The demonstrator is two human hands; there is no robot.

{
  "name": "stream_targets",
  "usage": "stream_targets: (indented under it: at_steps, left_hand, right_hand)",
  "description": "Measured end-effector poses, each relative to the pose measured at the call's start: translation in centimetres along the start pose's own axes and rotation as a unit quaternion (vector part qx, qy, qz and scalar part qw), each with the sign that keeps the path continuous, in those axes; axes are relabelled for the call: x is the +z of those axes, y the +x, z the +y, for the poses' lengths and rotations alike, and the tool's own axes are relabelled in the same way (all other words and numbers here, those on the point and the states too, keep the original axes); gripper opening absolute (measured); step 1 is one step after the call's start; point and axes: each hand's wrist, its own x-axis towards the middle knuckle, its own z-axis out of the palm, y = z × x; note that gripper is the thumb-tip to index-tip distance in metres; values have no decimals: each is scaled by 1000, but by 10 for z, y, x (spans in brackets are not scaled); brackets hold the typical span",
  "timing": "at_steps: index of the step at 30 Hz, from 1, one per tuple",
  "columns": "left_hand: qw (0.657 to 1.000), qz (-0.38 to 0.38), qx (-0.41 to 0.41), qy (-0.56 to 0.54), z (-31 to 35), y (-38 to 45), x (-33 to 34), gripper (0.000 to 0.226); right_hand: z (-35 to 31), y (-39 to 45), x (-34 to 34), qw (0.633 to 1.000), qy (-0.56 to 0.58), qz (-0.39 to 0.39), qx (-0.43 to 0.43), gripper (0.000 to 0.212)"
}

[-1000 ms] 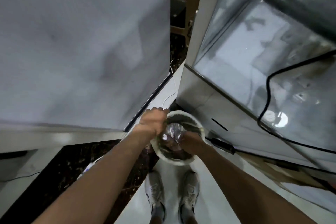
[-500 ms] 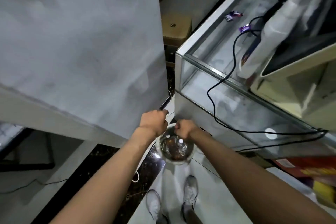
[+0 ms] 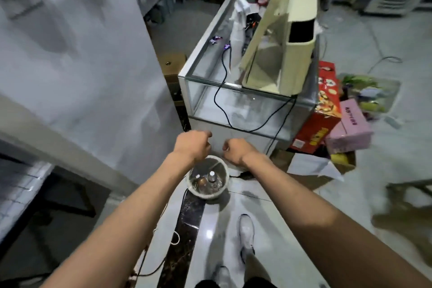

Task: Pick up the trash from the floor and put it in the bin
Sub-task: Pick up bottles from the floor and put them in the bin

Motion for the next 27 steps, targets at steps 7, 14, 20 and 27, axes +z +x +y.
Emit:
stream_targets:
  at_steps: [7, 14, 20, 27]
  left_hand:
    - [987, 32, 157, 13, 119, -79, -24, 41]
    - [931, 77, 357, 11, 268, -186, -32, 35]
    - [860, 11, 510, 31, 387, -309, 27, 33]
    - [759, -16, 646, 74, 487, -470, 87, 36]
  right_hand:
    - [64, -166, -14, 987, 62, 92, 116, 31]
    - [163, -375, 29, 907, 156, 263, 289, 31]
    - [214, -552, 141, 794, 259, 315, 452, 32]
    - [225, -717, 261, 667, 318, 328, 588, 34]
